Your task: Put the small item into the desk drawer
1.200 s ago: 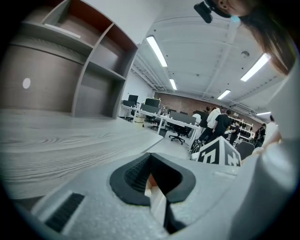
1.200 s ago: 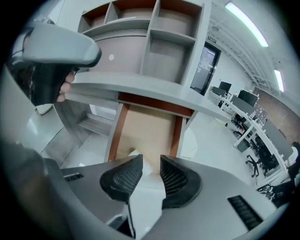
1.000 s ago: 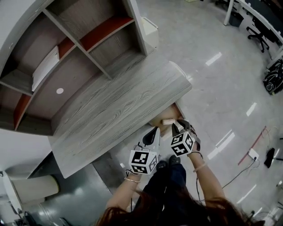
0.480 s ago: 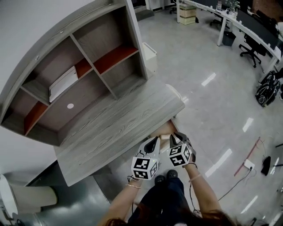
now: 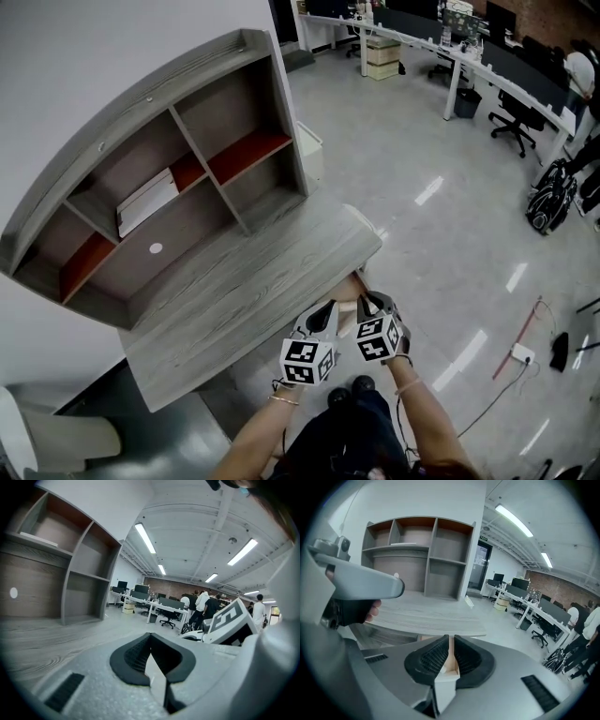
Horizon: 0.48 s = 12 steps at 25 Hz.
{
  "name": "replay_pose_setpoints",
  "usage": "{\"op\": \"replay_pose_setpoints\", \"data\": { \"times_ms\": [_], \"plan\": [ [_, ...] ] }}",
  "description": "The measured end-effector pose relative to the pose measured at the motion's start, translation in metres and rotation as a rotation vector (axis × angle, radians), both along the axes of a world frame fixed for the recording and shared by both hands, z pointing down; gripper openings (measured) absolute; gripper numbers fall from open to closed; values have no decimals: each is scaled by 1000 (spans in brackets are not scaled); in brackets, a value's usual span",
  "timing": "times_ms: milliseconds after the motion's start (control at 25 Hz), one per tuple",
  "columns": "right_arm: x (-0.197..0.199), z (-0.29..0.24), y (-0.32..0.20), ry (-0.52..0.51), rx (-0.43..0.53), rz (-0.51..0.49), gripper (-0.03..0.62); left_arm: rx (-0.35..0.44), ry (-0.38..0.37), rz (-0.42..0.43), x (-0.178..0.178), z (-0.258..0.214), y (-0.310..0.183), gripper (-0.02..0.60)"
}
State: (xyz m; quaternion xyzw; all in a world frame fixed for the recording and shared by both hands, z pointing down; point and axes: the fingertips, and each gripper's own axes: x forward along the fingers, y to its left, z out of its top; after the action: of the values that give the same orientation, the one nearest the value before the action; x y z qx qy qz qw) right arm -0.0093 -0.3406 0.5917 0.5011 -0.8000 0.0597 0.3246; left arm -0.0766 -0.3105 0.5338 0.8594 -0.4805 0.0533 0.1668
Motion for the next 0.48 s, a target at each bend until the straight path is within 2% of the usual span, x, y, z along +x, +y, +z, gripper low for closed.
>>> {"op": "replay_pose_setpoints", "data": {
  "times_ms": [480],
  "plan": [
    [6,-47,16,-44,54,78,18,36,3,29,-1,-34,11,15]
  ]
}}
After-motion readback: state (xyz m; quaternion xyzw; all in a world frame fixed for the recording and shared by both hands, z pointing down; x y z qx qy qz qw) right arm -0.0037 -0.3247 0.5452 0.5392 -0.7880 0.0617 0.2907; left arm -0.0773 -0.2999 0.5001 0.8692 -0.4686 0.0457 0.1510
